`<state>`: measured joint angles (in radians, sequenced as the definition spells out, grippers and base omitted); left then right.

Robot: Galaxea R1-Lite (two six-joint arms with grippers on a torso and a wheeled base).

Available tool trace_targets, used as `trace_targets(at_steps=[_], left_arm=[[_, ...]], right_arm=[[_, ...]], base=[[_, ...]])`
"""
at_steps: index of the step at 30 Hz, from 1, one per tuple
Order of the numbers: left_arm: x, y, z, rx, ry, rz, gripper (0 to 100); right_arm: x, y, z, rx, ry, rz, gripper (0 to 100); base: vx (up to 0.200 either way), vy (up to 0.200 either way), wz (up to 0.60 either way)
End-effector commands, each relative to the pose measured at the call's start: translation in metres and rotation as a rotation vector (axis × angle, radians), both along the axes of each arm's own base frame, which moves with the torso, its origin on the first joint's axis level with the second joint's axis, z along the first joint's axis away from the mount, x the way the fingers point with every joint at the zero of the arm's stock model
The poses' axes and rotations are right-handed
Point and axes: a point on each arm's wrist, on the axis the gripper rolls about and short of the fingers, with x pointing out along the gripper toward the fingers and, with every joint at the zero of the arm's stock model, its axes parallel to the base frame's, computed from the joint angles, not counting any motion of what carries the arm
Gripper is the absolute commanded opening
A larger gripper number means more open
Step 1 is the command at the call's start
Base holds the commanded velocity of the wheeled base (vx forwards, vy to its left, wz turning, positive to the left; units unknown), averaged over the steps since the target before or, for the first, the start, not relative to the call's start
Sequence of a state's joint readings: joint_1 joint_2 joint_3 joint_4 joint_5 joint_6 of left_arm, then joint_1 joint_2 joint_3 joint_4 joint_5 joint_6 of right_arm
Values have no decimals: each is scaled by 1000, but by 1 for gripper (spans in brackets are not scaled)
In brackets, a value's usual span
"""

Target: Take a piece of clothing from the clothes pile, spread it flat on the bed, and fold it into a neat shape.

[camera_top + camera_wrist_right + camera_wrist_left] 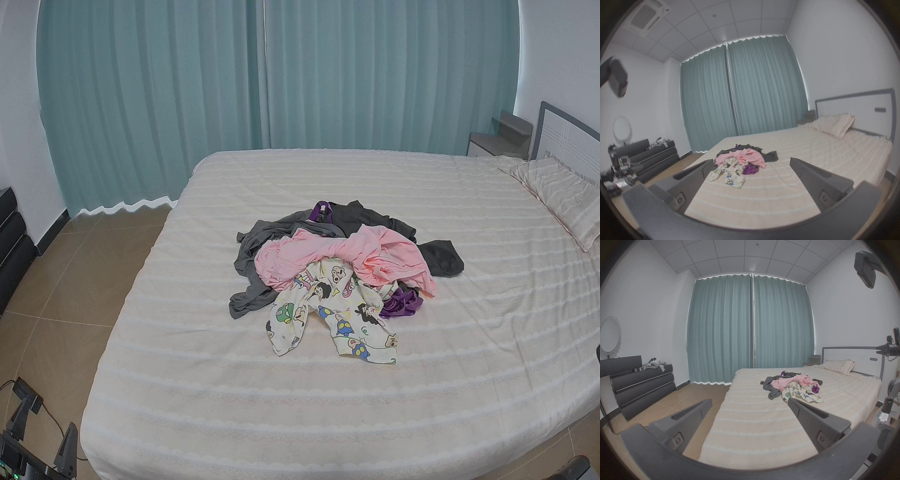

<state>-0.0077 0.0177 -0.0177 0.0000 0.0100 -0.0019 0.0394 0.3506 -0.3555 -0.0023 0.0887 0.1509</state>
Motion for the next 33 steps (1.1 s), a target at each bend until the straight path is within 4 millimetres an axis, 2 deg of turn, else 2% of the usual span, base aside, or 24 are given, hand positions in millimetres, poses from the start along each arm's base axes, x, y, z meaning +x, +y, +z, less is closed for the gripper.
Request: trace_targets(at_steps=[1, 7, 9, 10, 15, 16, 21, 22, 24, 25, 27, 30, 33], left_arm=[[0, 0, -5, -1, 0, 1, 100], [0, 0, -5, -1, 0, -1, 100], [0, 0, -5, -1, 0, -1, 100], [0, 0, -5, -1, 0, -1, 100], [0, 0, -5, -3, 0, -1, 100], [0, 0, -5, -3, 0, -1, 100], [0, 0, -5, -3, 0, -1, 100], [0, 0, -5, -3, 0, -1, 100], [0, 0, -5, -3, 0, -1, 100], [0, 0, -5, -3, 0, -1, 100], [0, 0, -5, -3, 0, -1, 100], [0, 0, -5, -3, 0, -1, 100], [0, 0, -5, -3, 0, -1, 100]], right_arm=[[118, 16, 16, 229, 444, 144, 100], [181, 34, -10, 349, 588, 150, 100], [191, 38, -15, 375, 605, 150, 100], [207, 46, -27, 406, 641, 154, 100], [245, 58, -61, 448, 698, 133, 100], [247, 58, -62, 451, 699, 132, 100], [285, 70, -99, 476, 732, 95, 100], [286, 71, -100, 476, 730, 95, 100], [301, 80, -113, 493, 741, 68, 100], [301, 80, -113, 493, 741, 68, 100], [321, 91, -126, 521, 731, 18, 100], [336, 98, -137, 544, 724, -30, 100], [344, 100, -145, 545, 732, -41, 100]], base=[[0, 0, 0], [0, 0, 0], [0, 0, 0], [0, 0, 0], [0, 0, 0], [0, 0, 0], [0, 0, 0], [0, 0, 0], [0, 0, 0], [0, 0, 0], [0, 0, 0], [0, 0, 0], [0, 0, 0]])
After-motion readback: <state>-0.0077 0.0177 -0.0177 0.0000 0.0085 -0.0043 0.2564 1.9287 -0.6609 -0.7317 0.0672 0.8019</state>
